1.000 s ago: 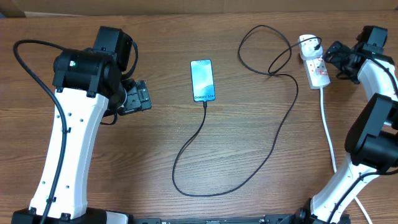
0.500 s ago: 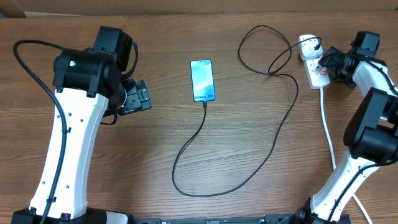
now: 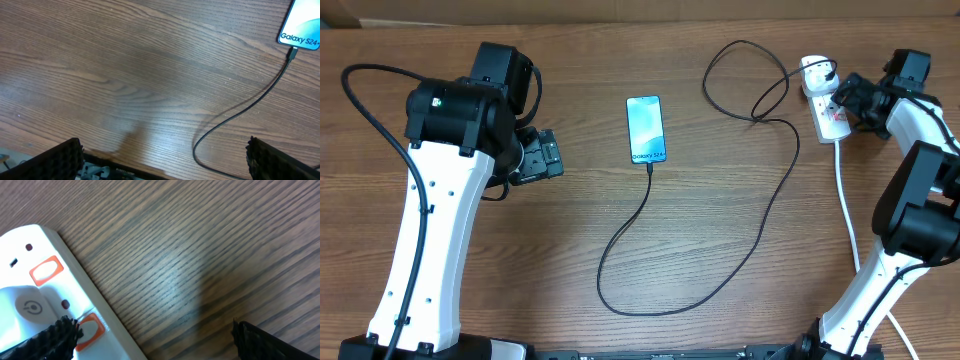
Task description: Plug charger to phone and switch on socket
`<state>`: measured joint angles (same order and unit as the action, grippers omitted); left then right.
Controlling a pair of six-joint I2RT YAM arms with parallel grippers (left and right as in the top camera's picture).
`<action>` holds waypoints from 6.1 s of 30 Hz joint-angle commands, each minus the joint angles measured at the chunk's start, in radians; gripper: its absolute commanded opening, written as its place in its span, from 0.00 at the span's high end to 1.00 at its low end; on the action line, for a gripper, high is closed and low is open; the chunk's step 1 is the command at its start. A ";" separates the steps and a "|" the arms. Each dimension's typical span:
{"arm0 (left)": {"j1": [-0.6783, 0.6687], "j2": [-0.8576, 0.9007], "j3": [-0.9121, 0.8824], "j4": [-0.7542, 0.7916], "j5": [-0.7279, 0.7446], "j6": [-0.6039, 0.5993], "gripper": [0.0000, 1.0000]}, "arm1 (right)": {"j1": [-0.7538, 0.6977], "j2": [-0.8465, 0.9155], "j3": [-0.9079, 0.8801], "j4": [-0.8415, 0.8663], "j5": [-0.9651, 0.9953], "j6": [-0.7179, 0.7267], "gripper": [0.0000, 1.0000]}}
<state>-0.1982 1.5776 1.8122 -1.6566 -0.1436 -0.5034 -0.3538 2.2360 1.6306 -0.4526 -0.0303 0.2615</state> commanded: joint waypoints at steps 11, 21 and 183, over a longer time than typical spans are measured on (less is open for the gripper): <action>0.002 0.006 -0.005 0.009 -0.013 -0.021 0.00 | 0.008 0.005 0.009 -0.013 -0.008 -0.002 0.00; 0.002 0.006 -0.005 0.009 -0.013 -0.021 0.01 | 0.008 0.015 0.006 -0.026 -0.007 -0.005 0.00; 0.002 0.006 -0.005 0.010 -0.013 -0.021 0.00 | -0.031 0.068 0.012 -0.050 -0.080 -0.031 0.00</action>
<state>-0.1982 1.5776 1.8122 -1.6493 -0.1436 -0.5034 -0.3893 2.2677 1.6680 -0.4965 -0.1383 0.2314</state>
